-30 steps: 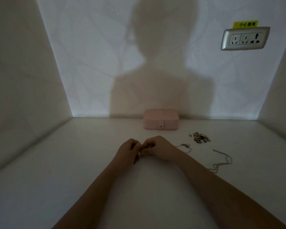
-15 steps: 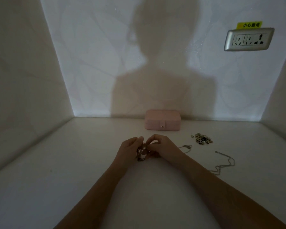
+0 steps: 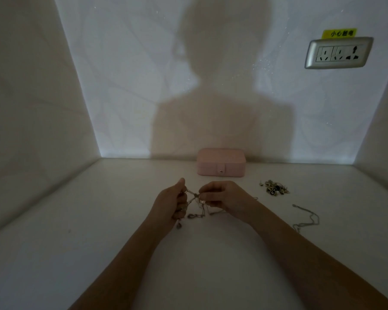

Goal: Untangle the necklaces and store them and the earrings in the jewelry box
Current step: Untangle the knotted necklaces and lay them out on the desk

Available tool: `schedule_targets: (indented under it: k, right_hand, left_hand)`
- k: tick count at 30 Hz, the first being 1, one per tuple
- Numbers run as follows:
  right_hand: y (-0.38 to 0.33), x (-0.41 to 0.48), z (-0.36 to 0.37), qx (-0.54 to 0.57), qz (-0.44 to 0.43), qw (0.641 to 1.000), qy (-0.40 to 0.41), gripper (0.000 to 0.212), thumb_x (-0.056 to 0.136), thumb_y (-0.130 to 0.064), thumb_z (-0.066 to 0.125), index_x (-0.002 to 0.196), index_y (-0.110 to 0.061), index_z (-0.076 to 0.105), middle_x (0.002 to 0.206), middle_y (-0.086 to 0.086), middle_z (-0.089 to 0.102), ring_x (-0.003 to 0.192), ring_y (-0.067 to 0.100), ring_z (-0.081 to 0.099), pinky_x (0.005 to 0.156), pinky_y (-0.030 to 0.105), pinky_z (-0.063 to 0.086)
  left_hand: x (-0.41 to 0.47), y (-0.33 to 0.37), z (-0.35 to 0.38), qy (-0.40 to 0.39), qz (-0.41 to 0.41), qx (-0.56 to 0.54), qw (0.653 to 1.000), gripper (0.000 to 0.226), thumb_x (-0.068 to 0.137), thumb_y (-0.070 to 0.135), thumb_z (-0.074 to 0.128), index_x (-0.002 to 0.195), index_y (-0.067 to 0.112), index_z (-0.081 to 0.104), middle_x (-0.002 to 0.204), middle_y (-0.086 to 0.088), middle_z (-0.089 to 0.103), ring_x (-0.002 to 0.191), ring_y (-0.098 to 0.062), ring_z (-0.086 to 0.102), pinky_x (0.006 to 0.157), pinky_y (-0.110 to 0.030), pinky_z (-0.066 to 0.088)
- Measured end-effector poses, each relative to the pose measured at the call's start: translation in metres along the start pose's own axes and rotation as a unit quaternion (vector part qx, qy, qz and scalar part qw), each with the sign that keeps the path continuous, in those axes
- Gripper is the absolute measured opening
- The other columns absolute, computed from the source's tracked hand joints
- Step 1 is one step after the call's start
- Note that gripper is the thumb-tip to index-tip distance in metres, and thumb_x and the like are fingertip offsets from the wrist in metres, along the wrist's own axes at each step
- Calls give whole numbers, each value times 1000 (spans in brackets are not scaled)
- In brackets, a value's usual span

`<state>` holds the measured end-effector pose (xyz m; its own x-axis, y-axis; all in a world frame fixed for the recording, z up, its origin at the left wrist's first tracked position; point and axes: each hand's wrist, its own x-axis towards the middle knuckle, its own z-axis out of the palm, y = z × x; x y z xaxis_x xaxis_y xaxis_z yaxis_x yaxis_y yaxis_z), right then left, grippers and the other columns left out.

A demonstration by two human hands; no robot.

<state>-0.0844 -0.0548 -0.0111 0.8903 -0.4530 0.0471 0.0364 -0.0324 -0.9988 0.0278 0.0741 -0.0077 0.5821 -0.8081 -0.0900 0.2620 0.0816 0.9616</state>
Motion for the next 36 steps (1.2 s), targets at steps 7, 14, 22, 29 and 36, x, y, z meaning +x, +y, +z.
schedule_targets:
  k: [7,14,22,29,36]
  right_hand:
    - [5,2,-3,-144,-48,986,76,11,85,-5,65,87,-14,71,57,0,57,47,4,47,54,16,41]
    - [3,6,-5,-105,-57,986,117,11,88,-6,62,83,-14,67,71,-3,64,61,1,56,59,13,44]
    - [2,5,-2,112,-4,990,90,15,91,0,53,82,-6,63,71,5,64,64,14,62,68,25,54]
    - [4,2,-2,-35,-15,996,78,9,90,-4,58,86,-9,64,63,-1,56,37,3,38,38,17,27]
    - [15,6,0,-212,-72,965,140,21,77,-7,69,73,-26,64,79,9,67,67,9,55,68,25,42]
  left_hand:
    - [-1,1,-2,-6,-60,34,998,27,95,34,50,76,15,45,50,7,24,38,-6,17,35,-16,11]
    - [-3,-6,-4,3,23,254,967,11,82,25,70,89,17,71,44,4,35,40,-12,25,42,-20,19]
    - [-2,-6,-5,36,78,226,970,13,87,16,64,90,21,76,44,3,32,39,-10,24,39,-17,19]
    - [-3,-3,-3,-22,31,117,992,20,94,14,52,100,13,71,48,7,25,38,-6,20,35,-14,17]
    - [-7,-5,6,5,7,131,991,23,98,17,43,90,11,63,91,-5,67,39,-5,29,33,-15,21]
